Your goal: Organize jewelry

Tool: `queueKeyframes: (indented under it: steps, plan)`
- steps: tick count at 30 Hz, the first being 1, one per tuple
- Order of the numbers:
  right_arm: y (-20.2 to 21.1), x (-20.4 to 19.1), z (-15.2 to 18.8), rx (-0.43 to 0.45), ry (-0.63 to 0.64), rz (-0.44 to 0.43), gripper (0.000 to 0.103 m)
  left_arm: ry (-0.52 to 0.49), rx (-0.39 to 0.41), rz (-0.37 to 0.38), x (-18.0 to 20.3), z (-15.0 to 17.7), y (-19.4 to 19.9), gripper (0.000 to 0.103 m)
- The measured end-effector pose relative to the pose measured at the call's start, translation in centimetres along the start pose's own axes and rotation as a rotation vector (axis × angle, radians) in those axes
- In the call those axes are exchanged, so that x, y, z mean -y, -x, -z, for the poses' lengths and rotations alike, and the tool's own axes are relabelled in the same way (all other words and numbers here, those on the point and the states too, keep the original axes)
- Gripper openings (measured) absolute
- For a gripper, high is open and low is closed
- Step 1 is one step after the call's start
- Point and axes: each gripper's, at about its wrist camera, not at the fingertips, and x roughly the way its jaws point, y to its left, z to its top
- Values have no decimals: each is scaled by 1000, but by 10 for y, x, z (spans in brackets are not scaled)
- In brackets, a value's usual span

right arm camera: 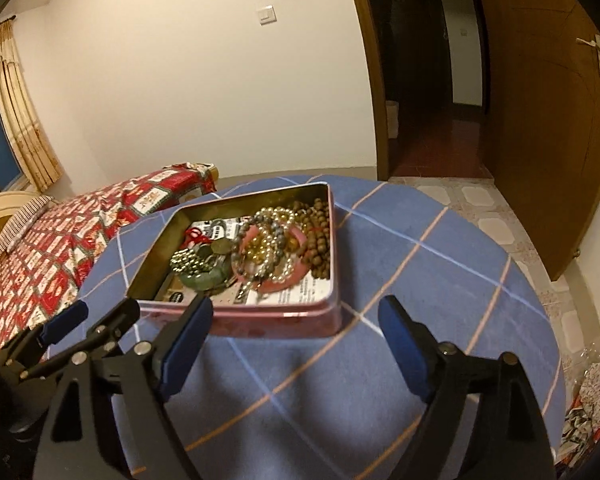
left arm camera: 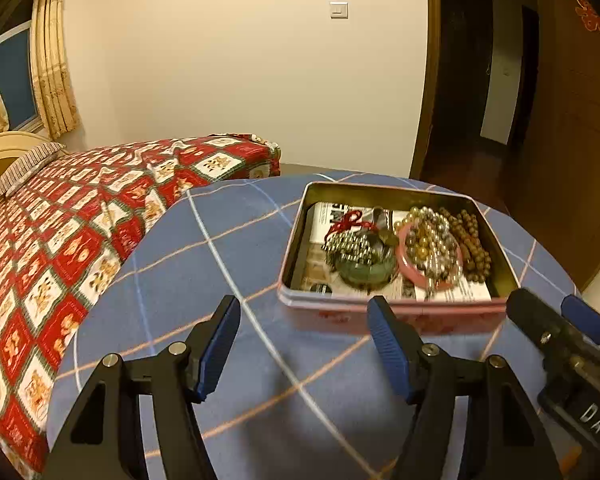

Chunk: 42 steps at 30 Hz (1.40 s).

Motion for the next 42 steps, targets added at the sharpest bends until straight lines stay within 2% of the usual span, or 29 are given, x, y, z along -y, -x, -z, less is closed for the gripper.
queueKeyframes:
  steps: [16,30,35,42]
  plan:
    - [59,-9,22,108,44,17,87,-10,118,-27,-13,34,67,67]
    - [116,-23,28,167,98,53,87,49,230,13,-28,41,142,67]
    - [139,-32,27,218,126,70,91,34,284,4,-28,43,167,74]
    - [158,-37,24,268,122,68,92,20,357,-22,-32,42,191,78]
